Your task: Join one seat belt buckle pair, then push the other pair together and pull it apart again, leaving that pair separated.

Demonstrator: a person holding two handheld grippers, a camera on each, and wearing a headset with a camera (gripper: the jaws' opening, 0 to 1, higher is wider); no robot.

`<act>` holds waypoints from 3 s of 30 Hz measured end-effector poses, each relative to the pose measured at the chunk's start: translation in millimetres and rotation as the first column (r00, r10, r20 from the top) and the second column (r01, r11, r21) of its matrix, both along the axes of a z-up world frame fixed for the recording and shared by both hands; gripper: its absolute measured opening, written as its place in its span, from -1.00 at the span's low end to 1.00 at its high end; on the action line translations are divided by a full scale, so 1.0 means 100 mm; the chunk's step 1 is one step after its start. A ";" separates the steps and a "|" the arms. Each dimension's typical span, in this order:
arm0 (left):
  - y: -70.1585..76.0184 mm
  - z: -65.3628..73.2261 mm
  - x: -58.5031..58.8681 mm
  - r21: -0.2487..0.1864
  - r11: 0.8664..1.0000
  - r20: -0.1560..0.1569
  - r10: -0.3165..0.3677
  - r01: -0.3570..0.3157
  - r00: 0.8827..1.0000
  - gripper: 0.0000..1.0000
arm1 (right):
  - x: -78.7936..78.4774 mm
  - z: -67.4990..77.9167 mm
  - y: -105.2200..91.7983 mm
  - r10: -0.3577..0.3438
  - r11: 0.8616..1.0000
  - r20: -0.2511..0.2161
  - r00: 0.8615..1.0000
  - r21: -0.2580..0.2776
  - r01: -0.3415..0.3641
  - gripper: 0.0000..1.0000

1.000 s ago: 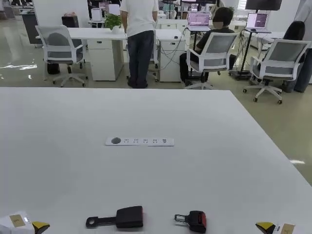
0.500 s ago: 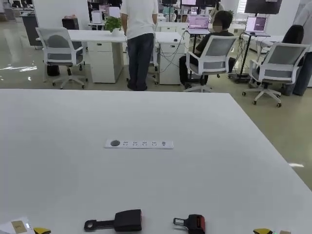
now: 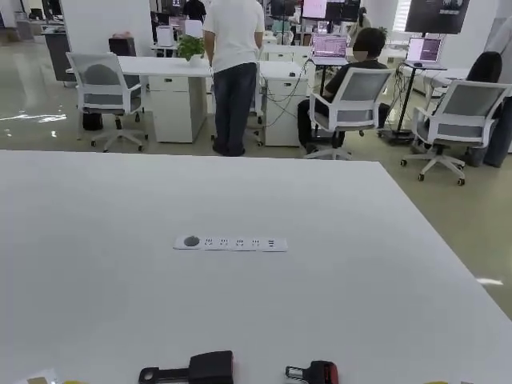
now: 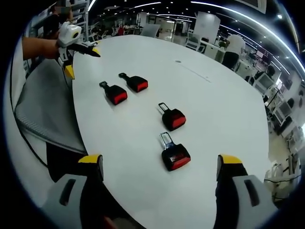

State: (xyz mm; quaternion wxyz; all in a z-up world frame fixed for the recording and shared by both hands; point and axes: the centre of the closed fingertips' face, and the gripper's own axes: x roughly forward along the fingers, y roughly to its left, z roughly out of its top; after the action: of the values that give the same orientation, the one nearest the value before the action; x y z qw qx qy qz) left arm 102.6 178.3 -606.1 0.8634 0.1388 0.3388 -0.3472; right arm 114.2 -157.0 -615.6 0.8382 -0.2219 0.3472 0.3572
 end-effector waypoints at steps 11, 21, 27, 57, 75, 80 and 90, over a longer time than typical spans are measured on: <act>0.08 -0.02 0.00 0.006 1.000 -0.020 -0.002 0.002 1.000 0.99 | -0.01 0.08 0.05 -0.018 0.998 0.006 1.000 0.058 0.018 0.99; 0.02 -0.02 -0.01 0.009 1.000 -0.014 -0.014 0.014 1.000 0.99 | -0.05 0.04 0.00 -0.010 1.000 -0.014 1.000 0.029 0.011 0.84; 0.02 -0.04 -0.02 0.037 0.999 -0.015 -0.029 0.030 0.999 0.94 | -0.04 0.02 0.00 -0.010 0.999 -0.013 1.000 0.033 0.011 0.85; -0.51 -0.32 0.13 0.083 0.968 -0.038 -0.233 0.235 0.972 0.19 | 0.10 -0.15 0.07 0.116 0.993 -0.028 0.993 -0.013 -0.116 0.36; -0.75 -0.65 0.34 0.185 0.916 -0.147 -0.333 0.357 0.931 -0.17 | 0.31 -0.44 0.00 0.233 0.966 -0.097 0.968 -0.089 -0.242 -0.04; -0.84 -0.69 0.35 0.197 0.904 -0.168 -0.351 0.380 0.921 -0.16 | 0.35 -0.51 -0.02 0.252 0.960 -0.115 0.961 -0.099 -0.264 -0.10; -0.97 -0.81 0.40 0.216 0.864 -0.194 -0.418 0.455 0.887 -0.22 | 0.42 -0.70 -0.02 0.296 0.941 -0.155 0.942 -0.120 -0.316 -0.19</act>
State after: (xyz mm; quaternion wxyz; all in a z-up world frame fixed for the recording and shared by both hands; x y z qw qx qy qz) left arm 143.0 81.7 -687.3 0.7107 0.2972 0.4004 -0.4962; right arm 155.8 -159.4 -685.9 0.7289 -0.3083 0.3889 0.4717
